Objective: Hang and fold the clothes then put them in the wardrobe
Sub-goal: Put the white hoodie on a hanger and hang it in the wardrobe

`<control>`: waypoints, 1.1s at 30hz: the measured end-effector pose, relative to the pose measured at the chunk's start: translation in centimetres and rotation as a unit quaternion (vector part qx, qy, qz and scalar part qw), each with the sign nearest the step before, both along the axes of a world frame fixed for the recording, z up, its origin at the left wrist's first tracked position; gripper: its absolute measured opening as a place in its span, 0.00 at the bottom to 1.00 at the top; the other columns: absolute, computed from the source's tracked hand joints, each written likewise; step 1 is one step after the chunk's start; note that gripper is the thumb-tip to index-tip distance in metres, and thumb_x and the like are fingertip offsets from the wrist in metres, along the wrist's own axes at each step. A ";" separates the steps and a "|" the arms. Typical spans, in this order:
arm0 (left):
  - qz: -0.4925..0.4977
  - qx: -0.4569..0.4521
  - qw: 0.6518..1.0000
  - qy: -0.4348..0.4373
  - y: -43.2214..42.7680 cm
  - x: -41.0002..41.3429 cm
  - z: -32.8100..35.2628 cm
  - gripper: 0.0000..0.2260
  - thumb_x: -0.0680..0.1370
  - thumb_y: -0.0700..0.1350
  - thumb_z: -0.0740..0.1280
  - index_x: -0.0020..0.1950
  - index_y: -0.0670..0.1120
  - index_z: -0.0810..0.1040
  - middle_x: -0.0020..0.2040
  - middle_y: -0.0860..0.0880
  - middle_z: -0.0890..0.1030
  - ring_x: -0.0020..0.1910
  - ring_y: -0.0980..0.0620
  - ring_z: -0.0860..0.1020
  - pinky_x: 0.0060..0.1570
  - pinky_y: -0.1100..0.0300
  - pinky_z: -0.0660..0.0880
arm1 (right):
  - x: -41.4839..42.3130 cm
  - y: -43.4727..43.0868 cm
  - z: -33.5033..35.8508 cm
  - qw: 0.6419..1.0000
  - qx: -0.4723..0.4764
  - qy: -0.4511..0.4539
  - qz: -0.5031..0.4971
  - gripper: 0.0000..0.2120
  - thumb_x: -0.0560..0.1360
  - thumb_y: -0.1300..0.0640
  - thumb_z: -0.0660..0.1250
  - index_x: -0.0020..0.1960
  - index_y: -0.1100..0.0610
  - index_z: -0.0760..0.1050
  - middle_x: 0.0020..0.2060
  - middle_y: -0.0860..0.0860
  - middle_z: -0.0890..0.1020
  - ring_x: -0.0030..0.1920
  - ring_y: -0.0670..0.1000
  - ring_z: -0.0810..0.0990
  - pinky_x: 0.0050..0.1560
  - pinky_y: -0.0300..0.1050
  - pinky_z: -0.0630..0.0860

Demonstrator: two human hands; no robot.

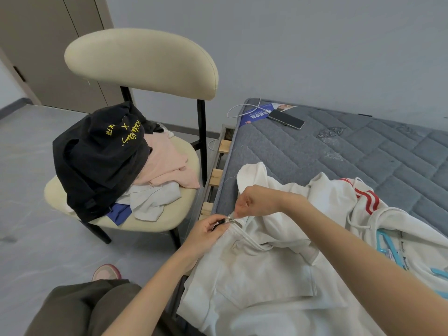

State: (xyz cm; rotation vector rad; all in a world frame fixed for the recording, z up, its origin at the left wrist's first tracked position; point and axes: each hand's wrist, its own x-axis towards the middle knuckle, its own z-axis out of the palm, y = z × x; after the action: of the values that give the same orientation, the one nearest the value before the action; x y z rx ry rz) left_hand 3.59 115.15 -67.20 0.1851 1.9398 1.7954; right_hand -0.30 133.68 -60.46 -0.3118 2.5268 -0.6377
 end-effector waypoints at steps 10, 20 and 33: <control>-0.077 -0.050 0.996 0.005 0.0 -0.6 0.6 0.06 0.78 0.44 0.67 0.49 0.53 0.82 0.45 0.58 0.83 0.41 0.70 0.77 0.43 0.76 0.70 | 0.2 -0.2 0.2 1.000 0.004 -0.027 0.013 0.06 0.74 0.50 0.69 0.40 0.51 0.80 0.36 0.43 0.79 0.35 0.40 0.75 0.39 0.33 0.69; -0.038 -0.054 0.998 -0.003 0.4 -0.9 0.5 0.05 0.76 0.44 0.69 0.47 0.45 0.84 0.32 0.58 0.79 0.31 0.65 0.72 0.35 0.72 0.68 | 1.1 -0.4 -0.8 0.985 -0.136 0.000 -0.109 0.13 0.72 0.57 0.72 0.37 0.67 0.81 0.35 0.57 0.83 0.39 0.49 0.76 0.47 0.46 0.74; -0.039 -0.100 0.994 0.000 -1.2 -1.6 -0.5 0.12 0.78 0.45 0.66 0.41 0.37 0.79 0.28 0.53 0.70 0.28 0.57 0.66 0.32 0.62 0.63 | 3.0 -0.2 -2.0 0.986 -0.143 0.066 -0.064 0.13 0.72 0.60 0.72 0.55 0.52 0.79 0.41 0.50 0.81 0.44 0.47 0.79 0.48 0.38 0.75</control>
State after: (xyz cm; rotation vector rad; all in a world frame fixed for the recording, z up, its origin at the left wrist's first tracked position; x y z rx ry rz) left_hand 1.94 113.95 -67.69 0.1888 2.0675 1.5406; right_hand 2.70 133.47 -62.50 -0.3017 2.5953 -1.0661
